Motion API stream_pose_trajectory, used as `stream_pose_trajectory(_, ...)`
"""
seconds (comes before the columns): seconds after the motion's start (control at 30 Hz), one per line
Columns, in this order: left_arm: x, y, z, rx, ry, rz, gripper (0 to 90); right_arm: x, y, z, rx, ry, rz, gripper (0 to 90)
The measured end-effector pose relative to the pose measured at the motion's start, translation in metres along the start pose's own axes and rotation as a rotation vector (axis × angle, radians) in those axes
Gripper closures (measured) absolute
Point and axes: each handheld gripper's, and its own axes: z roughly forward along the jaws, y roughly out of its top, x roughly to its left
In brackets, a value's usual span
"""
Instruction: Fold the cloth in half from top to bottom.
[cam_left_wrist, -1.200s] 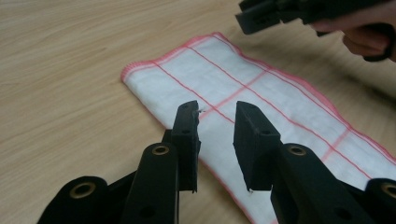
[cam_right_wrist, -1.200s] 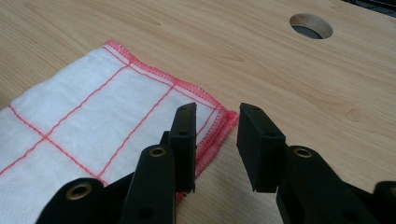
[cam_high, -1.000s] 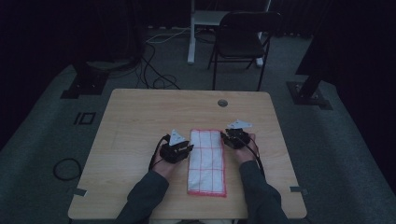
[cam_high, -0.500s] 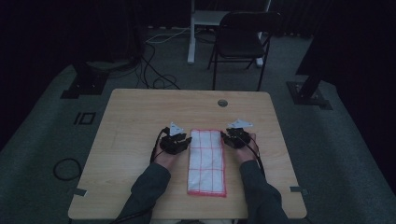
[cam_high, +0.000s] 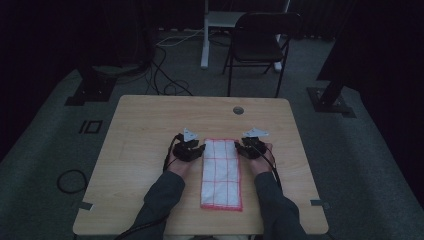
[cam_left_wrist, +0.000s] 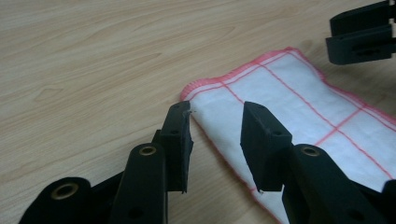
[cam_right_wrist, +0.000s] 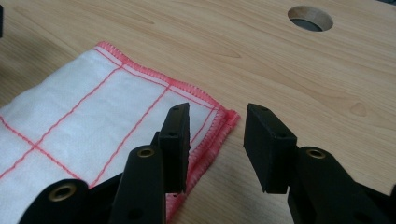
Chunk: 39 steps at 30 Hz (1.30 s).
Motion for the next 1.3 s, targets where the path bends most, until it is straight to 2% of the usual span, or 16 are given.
stream_pose_trajectory(0.17, 0.004, 0.001, 0.009, 0.014, 0.018, -0.013, 62.4, 0.002, 0.001, 0.008, 0.012, 0.0, 0.019, 60.6)
stream_pose_trajectory(0.27, 0.003, 0.001, 0.016, 0.024, 0.025, -0.014, 61.3, 0.0, 0.002, 0.012, 0.012, 0.009, 0.066, 60.1)
stream_pose_trajectory(0.37, 0.0, 0.002, 0.024, 0.041, 0.034, -0.005, 61.0, 0.001, 0.002, 0.016, 0.02, 0.008, 0.089, 59.4)
stream_pose_trajectory(0.63, -0.003, 0.003, 0.038, 0.074, 0.056, -0.016, 59.2, 0.001, 0.001, 0.026, 0.054, -0.007, 0.106, 56.3)
stream_pose_trajectory(0.77, -0.006, 0.002, 0.041, 0.084, 0.071, -0.01, 58.2, 0.001, 0.001, 0.028, 0.075, -0.013, 0.088, 55.4)
stream_pose_trajectory(0.87, -0.005, 0.002, 0.042, 0.089, 0.073, -0.011, 57.5, 0.0, 0.001, 0.03, 0.09, -0.008, 0.117, 55.4)
stream_pose_trajectory(1.0, -0.004, 0.002, 0.043, 0.092, 0.07, -0.021, 55.8, 0.0, 0.003, 0.03, 0.111, 0.0, 0.118, 56.7)
stream_pose_trajectory(1.17, -0.004, 0.004, 0.043, 0.098, 0.062, -0.056, 56.0, 0.002, 0.004, 0.03, 0.112, 0.016, 0.117, 66.9)
stream_pose_trajectory(1.23, -0.004, 0.005, 0.043, 0.106, 0.039, -0.068, 58.0, 0.003, 0.004, 0.03, 0.107, 0.025, 0.12, 71.5)
stream_pose_trajectory(1.3, -0.005, 0.006, 0.043, 0.119, 0.03, -0.064, 63.5, 0.003, 0.004, 0.03, 0.105, 0.037, 0.128, 76.0)
